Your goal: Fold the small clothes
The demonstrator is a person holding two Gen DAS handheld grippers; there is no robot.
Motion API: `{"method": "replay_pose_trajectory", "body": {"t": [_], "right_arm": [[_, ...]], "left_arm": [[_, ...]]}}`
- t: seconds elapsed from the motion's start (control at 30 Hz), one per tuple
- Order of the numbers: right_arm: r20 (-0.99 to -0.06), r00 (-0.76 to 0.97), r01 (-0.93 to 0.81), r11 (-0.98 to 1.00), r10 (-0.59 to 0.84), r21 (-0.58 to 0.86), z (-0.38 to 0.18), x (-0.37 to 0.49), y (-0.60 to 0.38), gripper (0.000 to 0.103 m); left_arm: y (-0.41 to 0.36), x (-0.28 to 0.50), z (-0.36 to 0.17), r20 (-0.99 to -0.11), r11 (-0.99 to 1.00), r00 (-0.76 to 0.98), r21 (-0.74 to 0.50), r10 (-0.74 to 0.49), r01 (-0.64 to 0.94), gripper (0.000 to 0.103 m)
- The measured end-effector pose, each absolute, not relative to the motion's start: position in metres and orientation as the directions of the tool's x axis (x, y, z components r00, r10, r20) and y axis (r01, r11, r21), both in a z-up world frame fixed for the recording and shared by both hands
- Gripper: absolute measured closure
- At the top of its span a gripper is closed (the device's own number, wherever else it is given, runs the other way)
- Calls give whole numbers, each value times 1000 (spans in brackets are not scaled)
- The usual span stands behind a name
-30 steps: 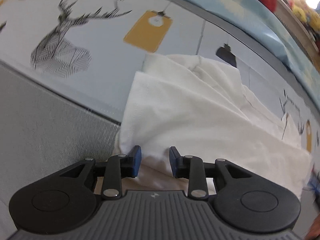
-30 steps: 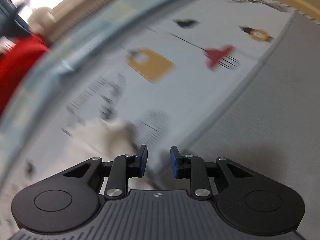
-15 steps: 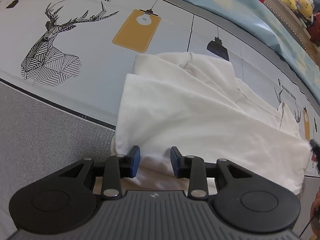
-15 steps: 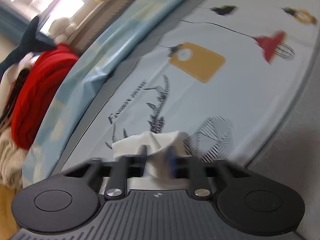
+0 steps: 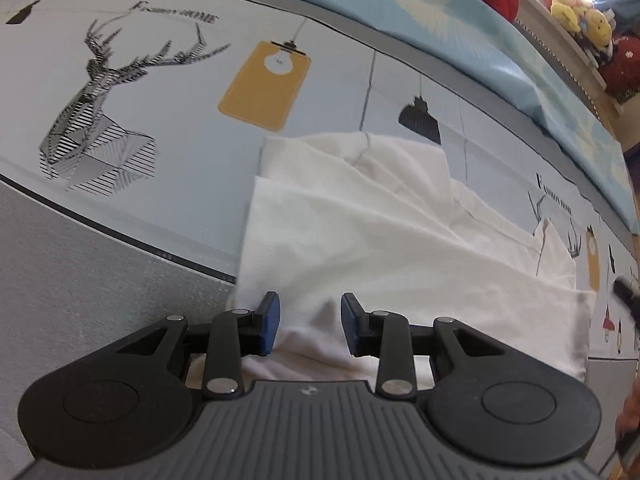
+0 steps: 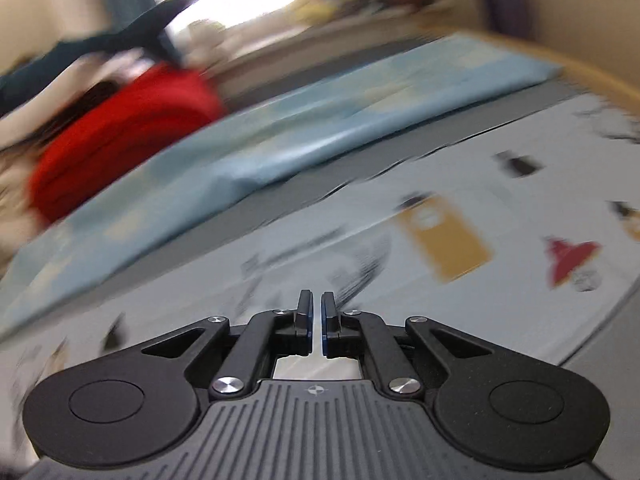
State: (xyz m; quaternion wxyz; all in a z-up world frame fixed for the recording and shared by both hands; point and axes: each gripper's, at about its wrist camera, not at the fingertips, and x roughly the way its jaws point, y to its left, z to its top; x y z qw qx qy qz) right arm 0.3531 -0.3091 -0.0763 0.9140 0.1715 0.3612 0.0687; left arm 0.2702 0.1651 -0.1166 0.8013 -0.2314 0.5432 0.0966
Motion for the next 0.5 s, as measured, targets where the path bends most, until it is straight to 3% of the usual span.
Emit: {"method": "replay_pose_trajectory", "body": {"t": [0.03, 0.1, 0.13, 0.27, 0.4, 0.5], "right_arm": [[-657, 690, -57, 927, 306, 372, -78, 353, -302, 99], [-718, 576, -159, 915, 391, 370, -85, 349, -293, 80], [-765, 513, -201, 921, 390, 334, -92, 345, -289, 76], [-893, 375, -265, 952, 249, 154, -123, 326, -296, 79], [-868, 411, -263, 948, 278, 180, -111, 308, -312, 78], [-873, 435, -258, 959, 220, 113, -109, 298, -312, 78]], "left_arm": [[168, 269, -115, -914, 873, 395, -265, -92, -410, 66], [172, 266, -112, -913, 873, 400, -261, -83, -413, 66], [175, 264, -110, -911, 872, 404, -259, -79, -415, 66], [183, 257, -103, -907, 877, 416, -249, -63, -411, 66], [186, 248, -102, -907, 890, 418, -228, -47, -395, 66], [186, 239, -116, -923, 902, 383, -202, -44, -383, 66]]}}
